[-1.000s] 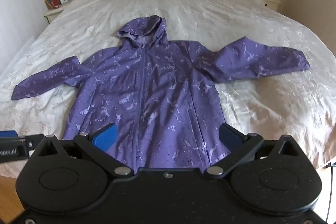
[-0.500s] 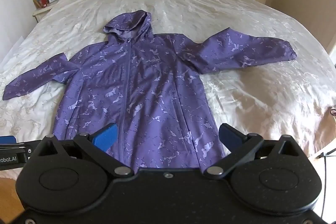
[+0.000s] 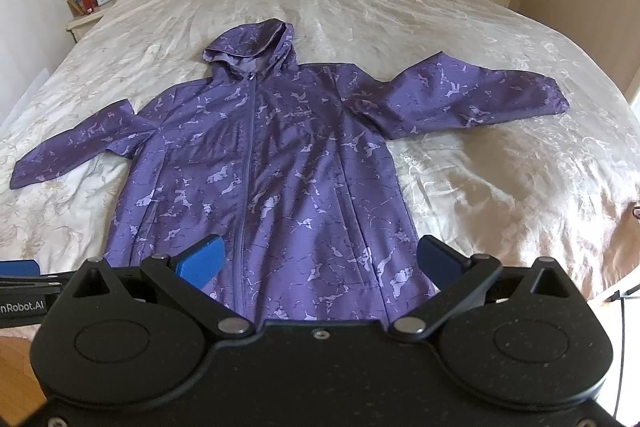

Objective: Fold large clothes

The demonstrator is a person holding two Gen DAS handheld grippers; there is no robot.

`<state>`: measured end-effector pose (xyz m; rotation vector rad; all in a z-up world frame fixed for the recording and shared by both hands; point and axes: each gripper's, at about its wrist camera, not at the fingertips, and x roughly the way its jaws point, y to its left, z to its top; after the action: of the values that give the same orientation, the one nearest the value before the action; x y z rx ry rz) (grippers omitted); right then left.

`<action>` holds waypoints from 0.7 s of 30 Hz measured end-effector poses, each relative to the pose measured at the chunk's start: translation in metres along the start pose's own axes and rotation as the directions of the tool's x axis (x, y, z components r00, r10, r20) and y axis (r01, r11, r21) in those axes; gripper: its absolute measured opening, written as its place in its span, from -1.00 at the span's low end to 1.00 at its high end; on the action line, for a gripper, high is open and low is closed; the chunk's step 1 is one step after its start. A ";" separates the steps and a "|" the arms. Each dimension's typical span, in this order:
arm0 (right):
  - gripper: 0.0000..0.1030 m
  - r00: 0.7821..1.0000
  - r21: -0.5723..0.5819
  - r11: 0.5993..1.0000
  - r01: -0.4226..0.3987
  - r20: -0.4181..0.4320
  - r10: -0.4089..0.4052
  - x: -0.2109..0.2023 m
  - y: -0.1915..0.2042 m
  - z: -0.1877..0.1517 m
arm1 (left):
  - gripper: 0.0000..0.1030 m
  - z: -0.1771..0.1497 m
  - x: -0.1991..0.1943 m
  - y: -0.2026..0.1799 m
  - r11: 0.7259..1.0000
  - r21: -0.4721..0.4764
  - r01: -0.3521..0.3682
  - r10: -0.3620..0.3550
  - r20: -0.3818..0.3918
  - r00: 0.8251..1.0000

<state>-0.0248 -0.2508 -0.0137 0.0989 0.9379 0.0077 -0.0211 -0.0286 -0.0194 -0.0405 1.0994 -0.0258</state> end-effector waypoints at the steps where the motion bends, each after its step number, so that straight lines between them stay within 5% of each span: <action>1: 0.97 1.000 -0.001 1.000 -0.002 0.000 0.002 0.000 0.001 0.000 | 0.49 0.001 0.000 0.001 1.000 0.000 0.001 -0.001 -0.001 1.000; 21: 0.97 1.000 0.007 1.000 -0.016 0.000 0.016 0.001 0.005 -0.004 | 0.49 0.002 0.001 0.002 1.000 0.005 0.006 -0.006 -0.014 1.000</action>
<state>-0.0269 -0.2456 -0.0163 0.1127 0.9375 0.0195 -0.0188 -0.0262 -0.0190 -0.0391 1.1135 -0.0342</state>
